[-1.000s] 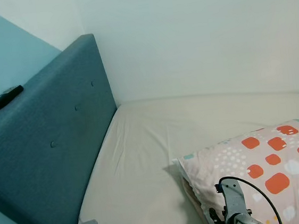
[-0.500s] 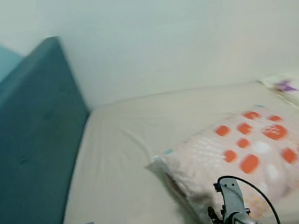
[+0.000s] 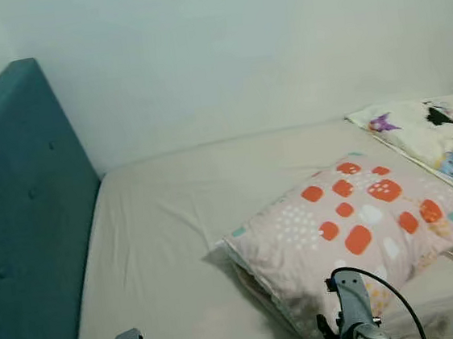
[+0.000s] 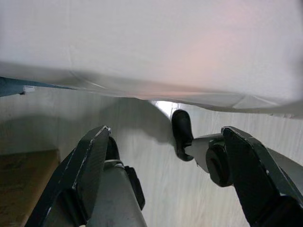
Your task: Clean up the room
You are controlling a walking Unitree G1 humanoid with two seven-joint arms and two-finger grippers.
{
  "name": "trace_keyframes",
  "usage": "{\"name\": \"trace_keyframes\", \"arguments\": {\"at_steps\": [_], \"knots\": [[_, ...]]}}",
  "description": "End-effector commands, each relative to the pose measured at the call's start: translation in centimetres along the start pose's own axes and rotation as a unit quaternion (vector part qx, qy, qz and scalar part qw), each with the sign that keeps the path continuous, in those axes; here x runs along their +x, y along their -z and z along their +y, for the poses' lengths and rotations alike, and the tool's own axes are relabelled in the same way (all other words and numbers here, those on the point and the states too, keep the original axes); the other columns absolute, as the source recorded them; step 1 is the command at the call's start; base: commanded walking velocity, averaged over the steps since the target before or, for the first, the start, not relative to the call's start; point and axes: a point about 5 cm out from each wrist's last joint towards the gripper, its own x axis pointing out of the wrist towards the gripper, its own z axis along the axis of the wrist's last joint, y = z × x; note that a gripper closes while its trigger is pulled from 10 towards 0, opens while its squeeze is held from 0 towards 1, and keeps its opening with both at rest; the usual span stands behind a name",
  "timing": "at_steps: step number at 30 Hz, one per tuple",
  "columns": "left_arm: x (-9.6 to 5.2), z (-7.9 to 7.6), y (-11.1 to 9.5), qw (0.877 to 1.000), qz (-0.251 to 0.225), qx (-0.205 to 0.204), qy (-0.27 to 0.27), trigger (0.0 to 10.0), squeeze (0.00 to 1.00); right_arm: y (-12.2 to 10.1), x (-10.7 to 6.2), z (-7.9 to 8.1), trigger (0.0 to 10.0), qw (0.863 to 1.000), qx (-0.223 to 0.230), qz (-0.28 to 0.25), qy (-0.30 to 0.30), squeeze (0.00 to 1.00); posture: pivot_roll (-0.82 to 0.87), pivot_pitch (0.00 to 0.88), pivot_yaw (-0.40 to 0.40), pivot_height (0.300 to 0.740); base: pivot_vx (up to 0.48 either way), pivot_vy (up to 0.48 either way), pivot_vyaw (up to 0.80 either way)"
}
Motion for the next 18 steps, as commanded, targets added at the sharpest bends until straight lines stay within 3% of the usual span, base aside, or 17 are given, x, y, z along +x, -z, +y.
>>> {"name": "trace_keyframes", "arguments": {"at_steps": [1,10,15,18], "knots": [[0.1,-0.1,-0.2,1.0,-0.002,-0.018,0.007,10.0,0.0,-0.2,0.0,0.1,10.0,1.0,-0.003,-0.004,0.0,0.0,-0.11,0.0,0.03,0.72,0.0,0.0,-0.79],[0.2,-0.6,-0.4,0.999,-0.002,-0.027,0.025,10.0,0.0,-0.3,0.0,0.1,10.0,1.0,-0.005,-0.006,0.001,0.0,-0.11,0.0,0.028,0.72,0.0,0.0,-0.74],[0.3,-0.8,-0.4,0.999,-0.002,-0.024,0.029,10.0,0.0,-0.5,0.1,0.1,10.0,1.0,-0.008,-0.007,0.001,0.0,-0.11,0.0,0.026,0.72,0.0,0.0,0.0],[0.4,-1.0,-1.5,0.999,-0.025,-0.034,0.03,10.0,0.0,-0.7,0.1,0.0,10.0,1.0,-0.013,-0.009,0.002,0.0,-0.11,0.0,0.02,0.72,0.0,0.0,0.0]]}}
